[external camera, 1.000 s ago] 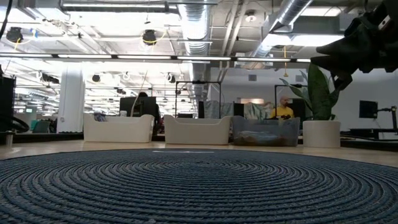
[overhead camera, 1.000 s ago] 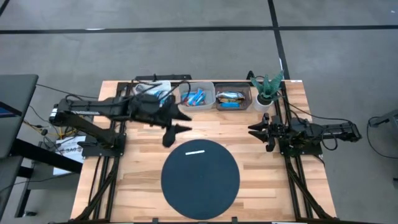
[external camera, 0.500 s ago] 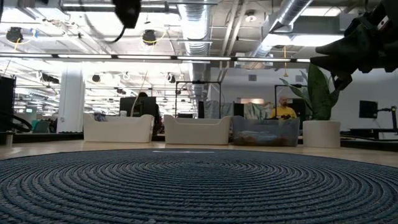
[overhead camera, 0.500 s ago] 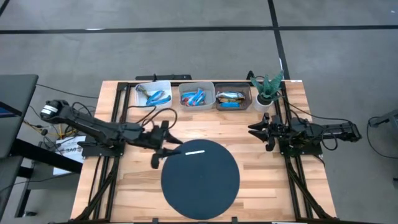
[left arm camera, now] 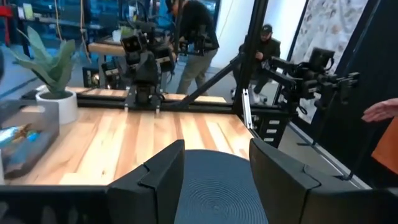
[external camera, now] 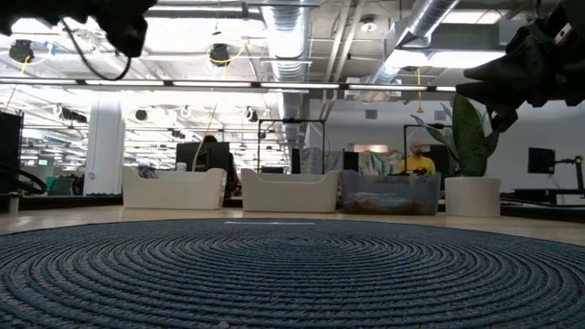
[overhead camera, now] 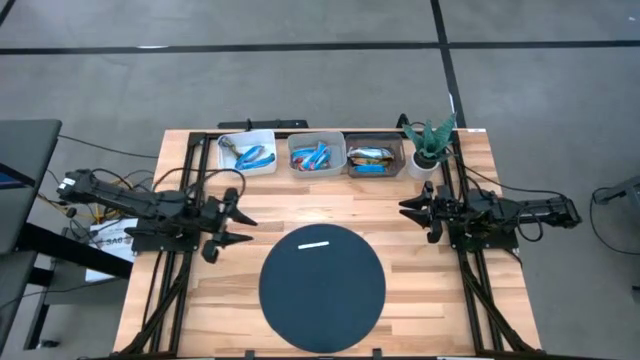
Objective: Pick and place Granola Bars by type
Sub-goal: Return to Home Position
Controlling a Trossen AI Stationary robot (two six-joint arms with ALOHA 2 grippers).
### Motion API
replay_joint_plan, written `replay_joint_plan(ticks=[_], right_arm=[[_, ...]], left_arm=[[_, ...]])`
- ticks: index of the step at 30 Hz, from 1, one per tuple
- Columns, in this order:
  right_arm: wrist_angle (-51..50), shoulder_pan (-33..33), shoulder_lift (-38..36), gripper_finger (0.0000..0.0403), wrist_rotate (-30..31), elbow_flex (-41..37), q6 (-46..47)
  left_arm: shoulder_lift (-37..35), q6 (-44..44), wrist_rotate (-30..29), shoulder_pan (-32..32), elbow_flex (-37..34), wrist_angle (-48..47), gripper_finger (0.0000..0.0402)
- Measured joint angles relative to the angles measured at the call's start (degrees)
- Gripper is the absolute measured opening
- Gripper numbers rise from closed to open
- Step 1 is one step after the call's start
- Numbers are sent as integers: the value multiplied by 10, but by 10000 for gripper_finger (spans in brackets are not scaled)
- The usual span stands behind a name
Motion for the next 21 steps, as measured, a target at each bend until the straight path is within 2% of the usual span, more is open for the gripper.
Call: replay_joint_plan(ticks=[8,21], right_arm=[[0,0,0,123,0,0,0],[1,0,0,123,0,0,0]], left_arm=[[-145,21,13,0,-74,-33,173],[-289,30,38,0,-185,-15,173]])
